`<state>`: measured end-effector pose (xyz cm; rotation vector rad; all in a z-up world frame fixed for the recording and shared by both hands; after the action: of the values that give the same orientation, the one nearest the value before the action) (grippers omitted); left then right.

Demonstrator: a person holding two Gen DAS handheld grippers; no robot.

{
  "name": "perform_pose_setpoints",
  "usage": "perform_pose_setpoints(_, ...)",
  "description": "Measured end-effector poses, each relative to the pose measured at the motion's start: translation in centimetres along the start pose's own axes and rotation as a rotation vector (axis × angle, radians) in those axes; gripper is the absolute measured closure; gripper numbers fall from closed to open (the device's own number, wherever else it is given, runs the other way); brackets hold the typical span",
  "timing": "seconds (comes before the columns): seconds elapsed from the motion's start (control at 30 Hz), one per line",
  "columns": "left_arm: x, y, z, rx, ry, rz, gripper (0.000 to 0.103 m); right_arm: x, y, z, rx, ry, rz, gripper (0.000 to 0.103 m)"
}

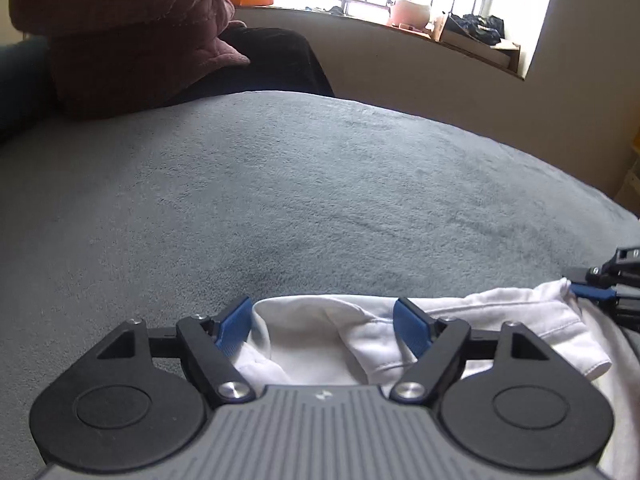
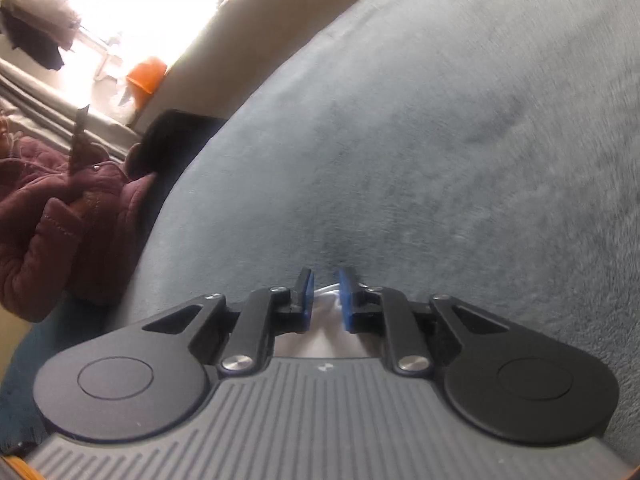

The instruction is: Fold clothes

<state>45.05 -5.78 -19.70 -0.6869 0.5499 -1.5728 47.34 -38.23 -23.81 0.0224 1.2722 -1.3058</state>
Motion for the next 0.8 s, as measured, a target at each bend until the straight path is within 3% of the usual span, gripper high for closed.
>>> perform_pose_setpoints(0.2,-0.3,-0.3,0.2,0.005,-0.021,-0.012,0.022,-3.7,-2.6,0.1,0.113,-0.153,0.065,0.088)
perform_pose_setpoints(0.3,-0.1,0.0,0.1,0.012,-0.012,-0.008,0.022,-5.6,-1.4,-1.1,0.05,-0.281,0.06,0.088)
perform_pose_setpoints(0.37,0.0,0.0,-0.1,0.018,-0.003,-0.006,0.022,-4.7,0.3,-1.8,-0.005,-0.295,-0.011,0.088)
perform_pose_setpoints(0.43,0.0,-0.1,-0.2,0.021,0.004,-0.007,0.022,-3.7,1.3,-2.1,-0.037,-0.272,-0.048,0.097)
perform_pose_setpoints(0.57,-0.2,-0.6,0.0,0.034,0.005,-0.014,0.022,-3.0,0.2,-1.3,-0.01,-0.167,0.029,0.094)
perform_pose_setpoints(0.67,-0.2,-2.2,0.4,0.078,0.016,-0.018,0.022,-4.9,-2.3,-1.5,0.015,-0.225,0.093,0.091)
perform_pose_setpoints(0.8,1.7,-4.3,-0.2,0.104,0.181,-0.031,0.022,-7.9,-5.4,-3.8,-0.047,-0.354,0.168,0.091)
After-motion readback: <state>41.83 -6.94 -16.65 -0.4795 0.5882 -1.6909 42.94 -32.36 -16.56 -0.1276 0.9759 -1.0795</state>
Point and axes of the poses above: each gripper's, at about its wrist camera, not at the fingertips, and y roughly the way its jaws point, x to its right, z to its top, the point moved 4 cm from there along y, roughly the way its jaws point, and after that the axes turned 2 degrees about y, right-handed, at the moved point
